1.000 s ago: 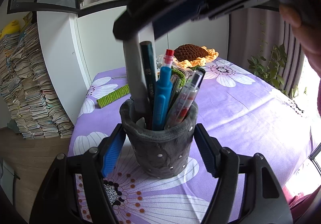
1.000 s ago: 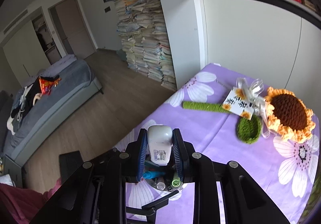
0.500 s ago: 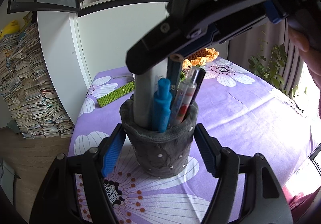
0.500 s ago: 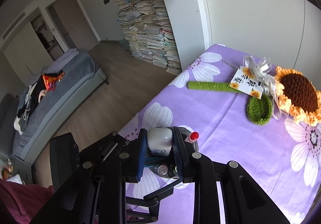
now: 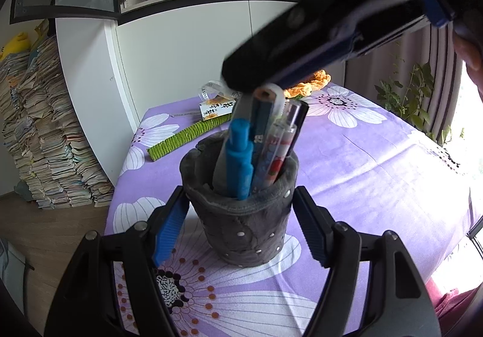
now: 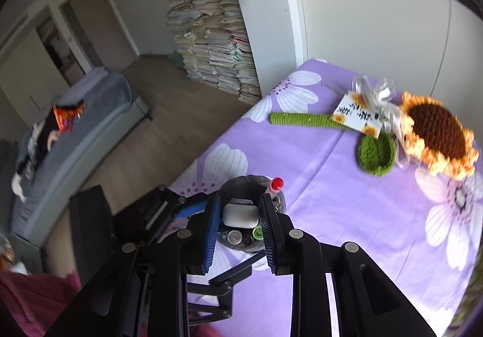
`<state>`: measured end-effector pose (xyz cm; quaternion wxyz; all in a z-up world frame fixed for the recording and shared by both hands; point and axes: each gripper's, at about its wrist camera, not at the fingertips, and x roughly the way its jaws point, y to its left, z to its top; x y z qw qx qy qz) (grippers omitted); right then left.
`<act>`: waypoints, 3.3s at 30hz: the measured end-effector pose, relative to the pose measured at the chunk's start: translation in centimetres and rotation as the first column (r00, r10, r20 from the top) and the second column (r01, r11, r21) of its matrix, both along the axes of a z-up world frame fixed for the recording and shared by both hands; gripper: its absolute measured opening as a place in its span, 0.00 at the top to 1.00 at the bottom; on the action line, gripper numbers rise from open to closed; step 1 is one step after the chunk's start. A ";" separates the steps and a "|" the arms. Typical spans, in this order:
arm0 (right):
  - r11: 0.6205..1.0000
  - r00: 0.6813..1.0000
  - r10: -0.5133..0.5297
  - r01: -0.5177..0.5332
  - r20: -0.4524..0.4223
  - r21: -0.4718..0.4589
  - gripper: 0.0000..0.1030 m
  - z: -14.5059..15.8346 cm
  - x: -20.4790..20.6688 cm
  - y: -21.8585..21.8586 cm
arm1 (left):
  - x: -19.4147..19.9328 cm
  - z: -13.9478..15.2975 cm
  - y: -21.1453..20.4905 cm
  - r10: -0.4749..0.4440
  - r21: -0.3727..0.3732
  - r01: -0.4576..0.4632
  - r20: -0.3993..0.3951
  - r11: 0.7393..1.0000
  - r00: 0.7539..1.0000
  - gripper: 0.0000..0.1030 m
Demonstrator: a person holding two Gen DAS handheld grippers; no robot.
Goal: Organize stationery
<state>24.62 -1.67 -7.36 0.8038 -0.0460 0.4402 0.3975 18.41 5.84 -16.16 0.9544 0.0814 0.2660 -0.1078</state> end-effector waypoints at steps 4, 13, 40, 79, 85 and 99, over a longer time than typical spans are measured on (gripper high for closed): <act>0.994 0.997 -0.070 0.067 0.025 0.089 0.72 1.2 -0.4 -2.7 | 0.0 0.0 0.1 -0.002 0.002 0.002 -0.001 1.000 1.000 0.32; 0.974 0.977 -0.214 0.213 0.008 0.078 0.44 -0.7 -2.0 -7.8 | 0.1 -0.4 -0.4 0.006 -0.020 -0.005 0.035 1.000 0.999 0.35; 0.909 0.910 -0.412 0.408 -0.043 -0.089 0.44 -10.3 -2.3 -13.9 | 0.3 0.1 -3.5 -0.001 -0.006 0.000 -0.015 1.000 1.000 0.32; 0.759 0.761 -0.645 0.649 0.069 -0.055 0.44 -9.9 2.1 -20.8 | 8.4 2.2 -12.1 0.003 -0.051 -0.005 -0.047 0.999 0.999 0.31; 0.744 0.744 -0.661 0.667 0.104 -0.045 0.44 -10.3 2.7 -20.8 | 9.0 1.8 -12.0 0.043 -0.083 -0.046 -0.041 0.996 0.998 0.31; 0.750 0.754 -0.653 0.657 0.075 -0.078 0.44 -11.0 2.3 -20.4 | 8.3 1.9 -13.0 -0.004 -0.024 0.003 -0.050 1.000 0.999 0.27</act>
